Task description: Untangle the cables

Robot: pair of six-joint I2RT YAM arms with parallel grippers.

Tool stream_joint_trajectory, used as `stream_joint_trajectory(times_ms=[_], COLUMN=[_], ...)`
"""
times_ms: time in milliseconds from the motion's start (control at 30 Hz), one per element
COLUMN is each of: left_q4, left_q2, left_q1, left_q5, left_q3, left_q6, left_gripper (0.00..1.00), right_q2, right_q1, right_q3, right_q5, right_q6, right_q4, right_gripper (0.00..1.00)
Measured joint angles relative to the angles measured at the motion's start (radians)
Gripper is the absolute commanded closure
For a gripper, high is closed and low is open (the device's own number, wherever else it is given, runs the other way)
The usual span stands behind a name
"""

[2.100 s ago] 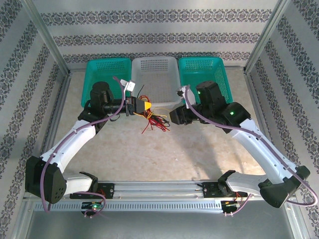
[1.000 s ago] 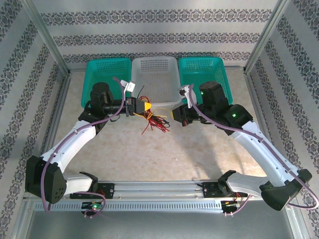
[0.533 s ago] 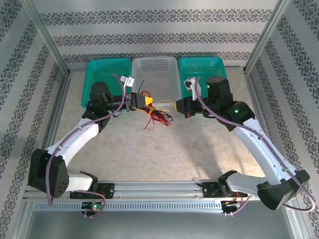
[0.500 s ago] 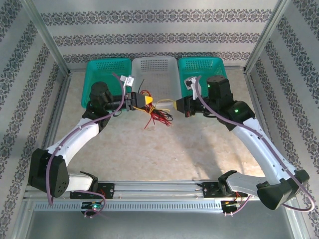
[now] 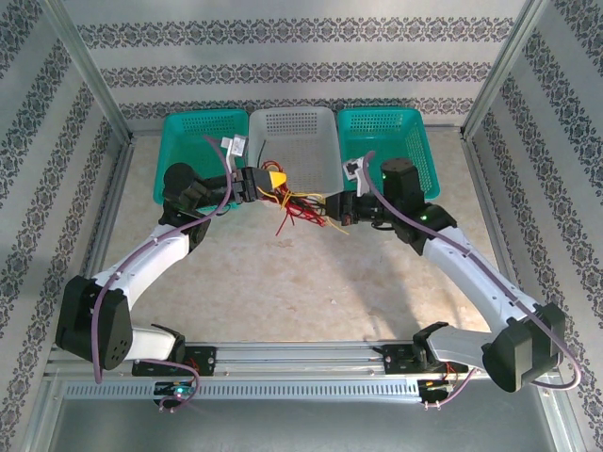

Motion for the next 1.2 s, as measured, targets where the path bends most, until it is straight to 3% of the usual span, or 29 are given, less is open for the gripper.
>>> stream_joint_trajectory(times_ms=[233,500,833,1067,1200], left_q4=[0.034,-0.125,-0.231,-0.259,-0.259], left_q2=[-0.001,-0.095,-0.161,-0.163,-0.167], left_q1=[0.007,0.018,0.018,0.018,0.018], left_q5=[-0.134,-0.413,-0.629,-0.669,-0.647], left_q3=[-0.031,-0.093,-0.158,-0.19,-0.194], left_q6=[0.032,0.241,0.381,0.414,0.421], left_gripper=[1.0,1.0,1.0,1.0,1.0], right_q2=[-0.045,-0.154,-0.142,-0.165,-0.167], right_q1=[0.15,0.327,0.46,0.489,0.487], right_q3=[-0.207,-0.304,-0.243,-0.116,0.06], right_q5=[0.075,0.242,0.333,0.384,0.459], right_q6=[0.155,0.271,0.281,0.235,0.164], right_q4=[0.238,0.369,0.367,0.248,0.09], right_gripper=[1.0,1.0,1.0,1.0,1.0])
